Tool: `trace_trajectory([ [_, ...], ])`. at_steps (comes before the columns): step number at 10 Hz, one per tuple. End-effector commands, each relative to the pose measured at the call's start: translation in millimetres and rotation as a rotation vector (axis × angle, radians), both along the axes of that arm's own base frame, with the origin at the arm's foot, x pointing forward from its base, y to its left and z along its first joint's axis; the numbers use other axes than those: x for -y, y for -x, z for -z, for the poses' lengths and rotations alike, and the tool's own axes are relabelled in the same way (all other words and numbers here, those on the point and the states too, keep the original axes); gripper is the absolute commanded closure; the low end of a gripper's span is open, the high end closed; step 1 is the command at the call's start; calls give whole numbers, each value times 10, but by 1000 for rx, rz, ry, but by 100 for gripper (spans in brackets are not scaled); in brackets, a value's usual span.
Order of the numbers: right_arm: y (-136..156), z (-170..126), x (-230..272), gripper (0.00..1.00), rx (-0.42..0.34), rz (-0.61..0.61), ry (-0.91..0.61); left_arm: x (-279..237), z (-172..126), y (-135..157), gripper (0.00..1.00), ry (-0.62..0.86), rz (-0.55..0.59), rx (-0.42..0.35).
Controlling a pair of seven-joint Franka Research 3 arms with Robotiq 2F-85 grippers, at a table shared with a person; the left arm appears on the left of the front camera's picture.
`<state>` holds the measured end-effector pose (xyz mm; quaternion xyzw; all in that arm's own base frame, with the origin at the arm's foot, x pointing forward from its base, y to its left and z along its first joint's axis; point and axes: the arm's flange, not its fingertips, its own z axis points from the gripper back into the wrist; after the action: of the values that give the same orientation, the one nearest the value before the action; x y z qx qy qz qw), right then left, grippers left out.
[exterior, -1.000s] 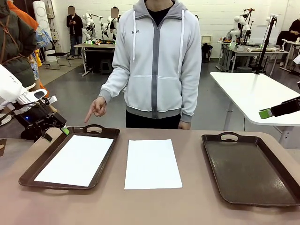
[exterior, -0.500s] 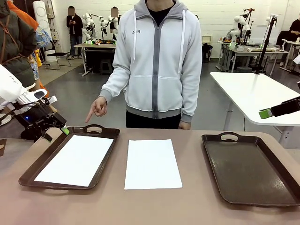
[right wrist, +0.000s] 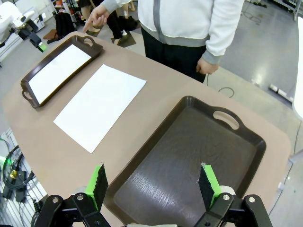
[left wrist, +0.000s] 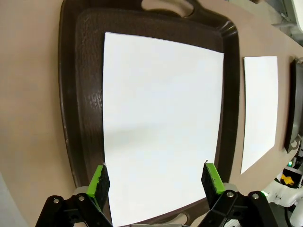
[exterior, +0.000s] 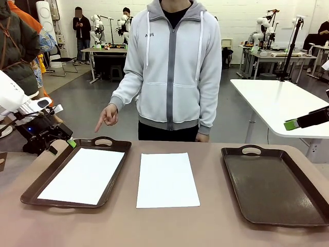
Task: Sort the A4 documents.
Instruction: Receive the A4 Paper.
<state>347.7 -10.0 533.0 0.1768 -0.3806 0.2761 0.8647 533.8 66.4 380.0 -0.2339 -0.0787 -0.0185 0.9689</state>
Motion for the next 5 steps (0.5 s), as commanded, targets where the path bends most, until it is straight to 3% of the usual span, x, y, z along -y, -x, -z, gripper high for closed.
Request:
trace_trajectory([
  [1, -10, 11, 5, 0, -1, 0, -4, 96, -387, 82, 0, -30, 99, 137],
  [5, -10, 11, 5, 0, -1, 0, -4, 171, -1155, 636, 0, 54, 315, 358],
])
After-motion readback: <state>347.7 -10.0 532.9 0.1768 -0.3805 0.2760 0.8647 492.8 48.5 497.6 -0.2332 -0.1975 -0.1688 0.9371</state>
